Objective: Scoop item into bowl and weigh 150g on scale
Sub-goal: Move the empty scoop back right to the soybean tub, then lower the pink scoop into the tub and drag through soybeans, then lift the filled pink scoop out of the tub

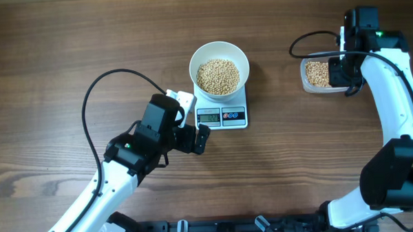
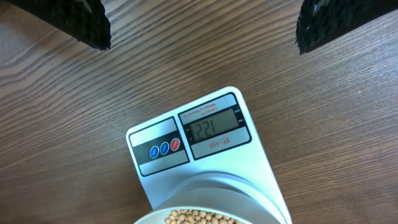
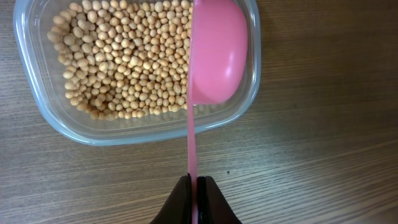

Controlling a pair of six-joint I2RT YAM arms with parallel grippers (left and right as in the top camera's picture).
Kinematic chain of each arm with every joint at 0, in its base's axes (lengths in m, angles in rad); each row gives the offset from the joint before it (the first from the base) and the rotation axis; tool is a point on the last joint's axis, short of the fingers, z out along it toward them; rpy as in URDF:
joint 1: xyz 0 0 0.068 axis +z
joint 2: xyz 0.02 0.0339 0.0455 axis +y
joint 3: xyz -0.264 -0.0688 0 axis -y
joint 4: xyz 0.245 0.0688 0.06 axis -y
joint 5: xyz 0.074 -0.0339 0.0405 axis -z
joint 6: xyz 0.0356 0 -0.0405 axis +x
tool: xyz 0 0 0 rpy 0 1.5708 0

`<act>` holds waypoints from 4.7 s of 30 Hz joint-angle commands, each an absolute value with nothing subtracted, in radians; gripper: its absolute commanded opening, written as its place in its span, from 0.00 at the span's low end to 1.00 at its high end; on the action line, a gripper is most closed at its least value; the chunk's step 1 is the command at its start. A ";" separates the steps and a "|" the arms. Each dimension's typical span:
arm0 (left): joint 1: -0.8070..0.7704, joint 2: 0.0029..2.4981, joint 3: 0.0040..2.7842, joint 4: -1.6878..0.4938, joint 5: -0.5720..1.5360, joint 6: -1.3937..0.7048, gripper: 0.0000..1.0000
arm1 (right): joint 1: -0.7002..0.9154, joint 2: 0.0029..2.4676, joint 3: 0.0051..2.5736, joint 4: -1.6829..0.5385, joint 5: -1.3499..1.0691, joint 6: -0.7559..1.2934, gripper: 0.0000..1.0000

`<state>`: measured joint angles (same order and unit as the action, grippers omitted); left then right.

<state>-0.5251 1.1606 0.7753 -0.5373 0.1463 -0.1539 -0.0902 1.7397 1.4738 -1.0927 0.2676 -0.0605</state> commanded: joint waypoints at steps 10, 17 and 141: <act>-0.531 1.166 0.797 -0.535 0.141 -0.142 1.00 | -0.086 1.794 1.460 -1.093 0.197 -0.078 0.04; -0.531 1.166 0.797 -0.535 0.141 -0.142 1.00 | -0.086 1.795 1.421 -1.097 0.101 -0.080 0.04; -0.531 1.166 0.797 -0.535 0.141 -0.142 1.00 | -0.662 1.796 1.314 -1.259 -1.101 -0.237 0.04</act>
<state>-0.5251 1.1606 0.7753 -0.5373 0.1463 -0.1539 -0.6582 1.7805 1.3178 -1.2606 -1.0191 -0.2077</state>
